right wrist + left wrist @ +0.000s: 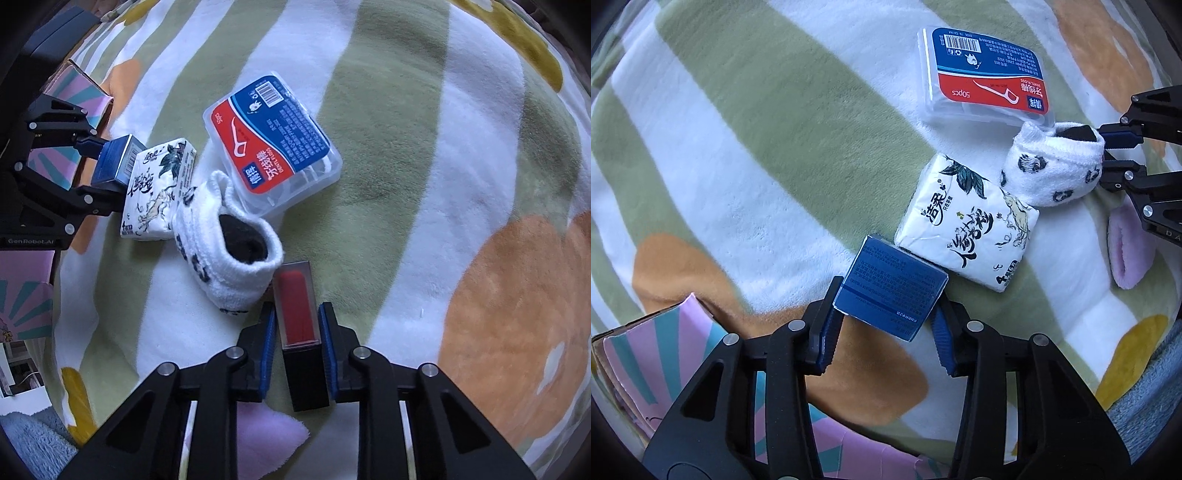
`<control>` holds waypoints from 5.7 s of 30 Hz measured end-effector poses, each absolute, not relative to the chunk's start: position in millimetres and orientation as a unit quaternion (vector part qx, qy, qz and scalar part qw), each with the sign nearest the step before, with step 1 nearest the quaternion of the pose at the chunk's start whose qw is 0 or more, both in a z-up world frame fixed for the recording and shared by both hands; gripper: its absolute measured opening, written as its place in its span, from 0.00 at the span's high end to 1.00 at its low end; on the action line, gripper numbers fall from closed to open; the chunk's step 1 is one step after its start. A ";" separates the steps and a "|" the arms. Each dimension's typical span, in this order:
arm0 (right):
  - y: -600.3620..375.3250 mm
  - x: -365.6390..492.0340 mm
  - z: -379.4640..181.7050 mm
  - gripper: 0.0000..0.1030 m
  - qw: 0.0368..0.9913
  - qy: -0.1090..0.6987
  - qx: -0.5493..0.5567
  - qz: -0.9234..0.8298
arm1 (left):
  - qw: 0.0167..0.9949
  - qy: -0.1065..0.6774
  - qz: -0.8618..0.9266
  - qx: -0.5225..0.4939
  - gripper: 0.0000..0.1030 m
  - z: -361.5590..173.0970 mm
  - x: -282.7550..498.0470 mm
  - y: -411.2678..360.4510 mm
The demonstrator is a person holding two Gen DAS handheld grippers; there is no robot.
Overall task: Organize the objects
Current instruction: 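Grasp the blue cube box with left tool while right tool grasps red lipstick, then lift and carry the blue box and lipstick with both tools to the box, then open left tool releasing blue box while right tool drops lipstick into box, then withdraw both tools from the box and hold above the bed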
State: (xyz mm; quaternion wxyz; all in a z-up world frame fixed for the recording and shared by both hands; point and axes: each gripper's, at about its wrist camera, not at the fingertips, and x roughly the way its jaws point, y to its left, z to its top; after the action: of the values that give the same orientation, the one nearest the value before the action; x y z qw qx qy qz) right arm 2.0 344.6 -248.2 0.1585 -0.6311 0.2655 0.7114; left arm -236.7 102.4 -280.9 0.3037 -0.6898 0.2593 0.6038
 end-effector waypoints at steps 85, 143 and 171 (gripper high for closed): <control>136.4 -198.5 -19.2 0.82 0.147 0.188 -0.545 0.803 | -0.087 -0.171 0.814 -0.548 0.62 -62.3 -28.9 -173.2; 170.0 -337.6 -151.6 0.11 0.054 0.204 -0.619 0.757 | -0.103 -0.217 0.765 -0.598 0.00 -171.3 -102.8 -175.1; 143.9 -126.8 16.4 0.11 0.131 0.200 -0.515 0.823 | -0.049 -0.110 0.843 -0.524 0.00 -19.1 -19.1 -115.9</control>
State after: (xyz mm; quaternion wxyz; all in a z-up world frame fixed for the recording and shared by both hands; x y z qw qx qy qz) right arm -126.8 143.9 16.4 0.1309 -0.5148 0.2005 0.8232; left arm -19.1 -115.9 -19.1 -0.0493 -0.5242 -0.1102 0.8430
